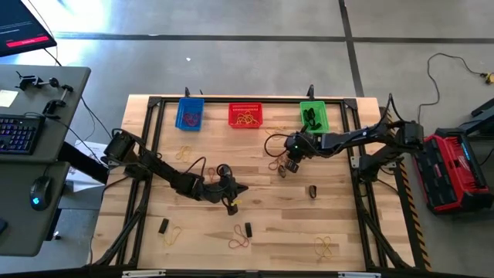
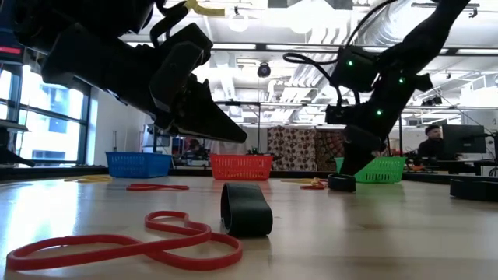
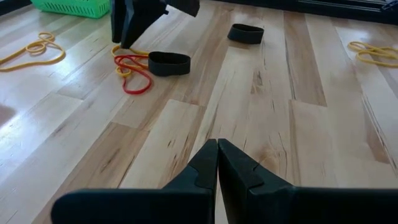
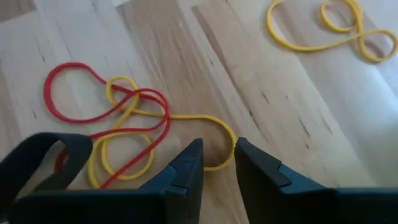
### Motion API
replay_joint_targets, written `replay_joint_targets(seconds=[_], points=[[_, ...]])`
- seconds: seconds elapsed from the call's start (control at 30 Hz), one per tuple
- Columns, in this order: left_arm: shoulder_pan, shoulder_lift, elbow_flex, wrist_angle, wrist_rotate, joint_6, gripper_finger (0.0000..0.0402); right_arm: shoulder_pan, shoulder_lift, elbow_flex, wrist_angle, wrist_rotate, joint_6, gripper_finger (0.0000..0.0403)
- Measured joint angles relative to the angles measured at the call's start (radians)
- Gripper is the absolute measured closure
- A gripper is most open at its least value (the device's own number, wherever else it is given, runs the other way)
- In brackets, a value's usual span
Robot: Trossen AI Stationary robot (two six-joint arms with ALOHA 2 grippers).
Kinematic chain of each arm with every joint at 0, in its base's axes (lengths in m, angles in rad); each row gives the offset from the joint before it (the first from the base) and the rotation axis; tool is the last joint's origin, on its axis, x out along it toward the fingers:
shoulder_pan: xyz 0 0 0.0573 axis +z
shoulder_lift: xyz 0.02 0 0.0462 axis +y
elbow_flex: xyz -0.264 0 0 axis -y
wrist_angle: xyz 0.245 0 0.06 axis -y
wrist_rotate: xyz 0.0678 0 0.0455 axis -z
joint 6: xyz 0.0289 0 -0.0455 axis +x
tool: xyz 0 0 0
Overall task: Sort rubber bands into baskets
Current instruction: Put the yellow rubberband into the orange bin
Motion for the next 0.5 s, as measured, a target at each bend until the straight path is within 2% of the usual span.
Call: replay_joint_targets(seconds=[0.2, 0.5], points=[[0.000, 0.000, 0.000, -0.003, 0.000, 0.000, 0.0399, -0.009, 0.007, -0.018, 0.021, 0.012, 0.000, 0.0332], [0.000, 0.000, 0.000, -0.004, 0.000, -0.001, 0.0399, -0.008, 0.007, -0.018, 0.028, 0.040, -0.040, 0.0398]])
